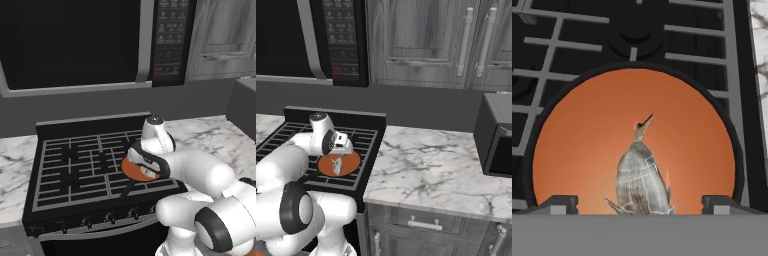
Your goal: Retrieve the fish from the fridge and place it on the saucepan with marinade on the stove.
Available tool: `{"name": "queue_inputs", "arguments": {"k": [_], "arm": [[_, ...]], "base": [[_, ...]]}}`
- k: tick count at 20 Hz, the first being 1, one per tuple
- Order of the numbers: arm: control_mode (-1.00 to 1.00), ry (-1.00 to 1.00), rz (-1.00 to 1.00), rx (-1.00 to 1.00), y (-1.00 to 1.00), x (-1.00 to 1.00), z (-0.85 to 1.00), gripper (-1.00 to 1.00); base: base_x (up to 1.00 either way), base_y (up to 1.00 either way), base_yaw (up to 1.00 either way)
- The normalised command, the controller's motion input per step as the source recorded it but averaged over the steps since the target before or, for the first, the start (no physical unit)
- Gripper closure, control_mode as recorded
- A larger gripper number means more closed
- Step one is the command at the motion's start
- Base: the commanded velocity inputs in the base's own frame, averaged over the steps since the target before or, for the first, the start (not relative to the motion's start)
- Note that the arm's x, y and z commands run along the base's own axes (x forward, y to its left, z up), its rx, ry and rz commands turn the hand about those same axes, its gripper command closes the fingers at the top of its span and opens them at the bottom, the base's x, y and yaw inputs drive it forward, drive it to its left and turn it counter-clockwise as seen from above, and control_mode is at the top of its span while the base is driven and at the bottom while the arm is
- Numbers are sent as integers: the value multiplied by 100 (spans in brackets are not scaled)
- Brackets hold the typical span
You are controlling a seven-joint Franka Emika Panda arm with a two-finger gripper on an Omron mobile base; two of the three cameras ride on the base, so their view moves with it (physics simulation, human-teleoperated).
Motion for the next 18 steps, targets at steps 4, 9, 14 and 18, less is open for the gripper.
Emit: {"name": "queue_inputs", "arguments": {"k": [4, 9, 14, 18], "arm": [[-100, -6, 0, 0, -5, -46, 42, -100], [-100, -5, 0, 0, -11, -66, 49, -100], [-100, -6, 0, 0, -16, -78, 54, -100], [-100, -6, 0, 0, -17, -84, 58, -100]], "base": [[0, 0, 0], [0, 0, 0], [0, 0, 0], [0, 0, 0]]}}
